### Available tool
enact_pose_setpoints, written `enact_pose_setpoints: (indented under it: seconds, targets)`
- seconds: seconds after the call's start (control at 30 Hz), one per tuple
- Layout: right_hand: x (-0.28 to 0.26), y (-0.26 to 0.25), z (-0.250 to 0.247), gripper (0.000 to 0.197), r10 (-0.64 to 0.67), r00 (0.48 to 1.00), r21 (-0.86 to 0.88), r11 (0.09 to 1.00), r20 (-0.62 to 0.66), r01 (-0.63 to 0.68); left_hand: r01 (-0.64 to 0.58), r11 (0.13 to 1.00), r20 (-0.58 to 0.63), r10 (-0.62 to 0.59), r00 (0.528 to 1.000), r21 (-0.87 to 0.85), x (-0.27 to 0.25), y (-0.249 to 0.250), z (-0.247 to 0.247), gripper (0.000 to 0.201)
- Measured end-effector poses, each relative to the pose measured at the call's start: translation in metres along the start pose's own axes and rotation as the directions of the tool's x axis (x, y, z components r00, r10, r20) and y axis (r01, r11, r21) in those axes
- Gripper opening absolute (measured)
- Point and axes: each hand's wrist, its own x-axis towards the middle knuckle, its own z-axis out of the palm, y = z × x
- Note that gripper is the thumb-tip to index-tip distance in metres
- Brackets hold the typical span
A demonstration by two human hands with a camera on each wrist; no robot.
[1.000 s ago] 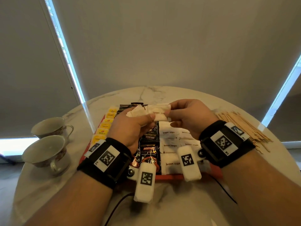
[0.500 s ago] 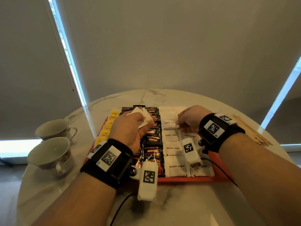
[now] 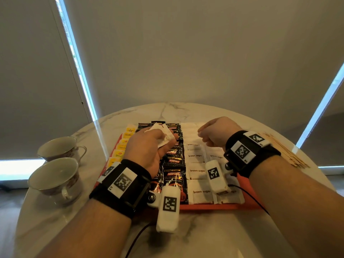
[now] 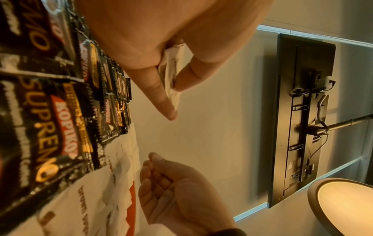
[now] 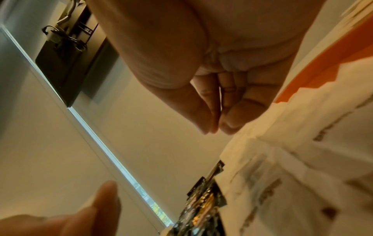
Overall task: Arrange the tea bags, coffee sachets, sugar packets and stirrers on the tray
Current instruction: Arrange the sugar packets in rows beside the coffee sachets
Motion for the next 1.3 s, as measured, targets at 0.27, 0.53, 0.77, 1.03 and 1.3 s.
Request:
enact_pose_setpoints:
  seconds: [0.27, 0.53, 0.77, 1.03, 1.3]
  targets:
    - [0.000, -0.009, 0.012, 0.023, 0.111, 0.973, 0.023, 0.993, 0.203, -0.118, 0.056, 0.998, 0.030, -0.056, 0.998, -0.002, -0.001, -0.002, 0.000, 0.027]
    - [-0.034, 0.001, 0.007, 0.029, -0.233, 0.913, 0.506, 0.862, 0.334, 0.035, -0.004, 0.994, 0.045, -0.001, 0.999, 0.105, 0.002, -0.006, -0.001, 0.023]
    - [-0.037, 0.015, 0.015, 0.017, -0.236, 0.952, 0.633, 0.772, 0.194, 0.062, -0.012, 0.973, 0.091, -0.009, 0.996, 0.232, -0.001, -0.008, -0.002, 0.030]
    - [-0.040, 0.022, 0.018, 0.014, -0.319, 0.934, 0.654, 0.743, 0.162, 0.140, 0.019, 0.901, 0.168, -0.102, 0.980, 0.433, -0.010, -0.009, 0.002, 0.040]
    - [-0.042, 0.027, 0.013, 0.026, -0.357, 0.899, 0.551, 0.817, 0.252, 0.170, -0.060, 0.918, 0.145, 0.003, 0.989, 0.393, -0.010, -0.011, 0.000, 0.015]
